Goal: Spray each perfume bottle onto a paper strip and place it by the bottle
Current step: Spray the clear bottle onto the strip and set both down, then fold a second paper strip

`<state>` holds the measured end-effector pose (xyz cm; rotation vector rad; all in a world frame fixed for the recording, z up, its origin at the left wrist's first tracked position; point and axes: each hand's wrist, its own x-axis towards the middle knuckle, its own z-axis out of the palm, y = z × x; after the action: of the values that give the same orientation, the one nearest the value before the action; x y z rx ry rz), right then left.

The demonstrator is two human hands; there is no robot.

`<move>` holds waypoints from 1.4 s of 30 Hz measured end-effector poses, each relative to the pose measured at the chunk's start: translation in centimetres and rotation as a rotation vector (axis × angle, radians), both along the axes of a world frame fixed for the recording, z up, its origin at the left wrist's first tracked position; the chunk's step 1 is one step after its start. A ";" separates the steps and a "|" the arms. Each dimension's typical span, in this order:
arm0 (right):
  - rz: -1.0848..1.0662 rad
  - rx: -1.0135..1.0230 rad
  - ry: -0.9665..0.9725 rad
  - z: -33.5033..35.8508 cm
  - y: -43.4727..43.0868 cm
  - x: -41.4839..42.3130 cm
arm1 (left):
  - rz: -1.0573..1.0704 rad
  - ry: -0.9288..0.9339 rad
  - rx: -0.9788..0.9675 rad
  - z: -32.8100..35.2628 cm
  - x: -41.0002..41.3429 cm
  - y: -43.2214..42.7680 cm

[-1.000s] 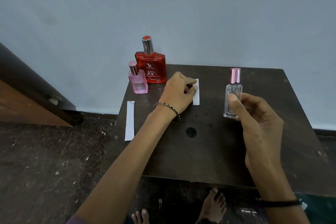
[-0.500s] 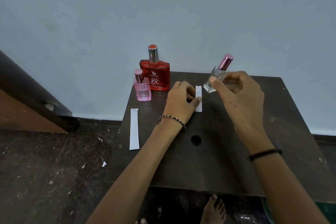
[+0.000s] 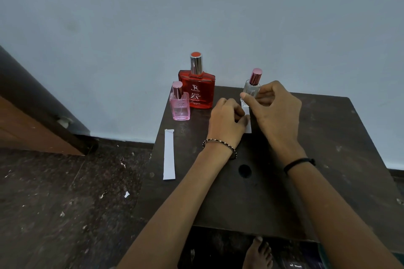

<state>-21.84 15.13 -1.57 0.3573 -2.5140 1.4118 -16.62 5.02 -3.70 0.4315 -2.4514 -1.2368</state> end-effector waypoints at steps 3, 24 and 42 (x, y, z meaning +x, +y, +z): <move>0.011 0.013 -0.006 -0.1 0.0 0.1 | -0.004 0.003 0.006 0.1 0.0 -0.1; 0.189 0.015 -0.058 0.7 1.3 12.1 | 0.049 -0.043 -0.112 4.2 8.0 -4.4; 0.766 0.356 -0.030 -0.9 -3.7 13.8 | -0.043 -0.279 -0.258 3.3 13.6 -11.4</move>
<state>-8.04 11.45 -2.46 1.4972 -2.7759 1.1370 -3.03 -6.41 -0.43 0.5089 -2.8219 -0.9083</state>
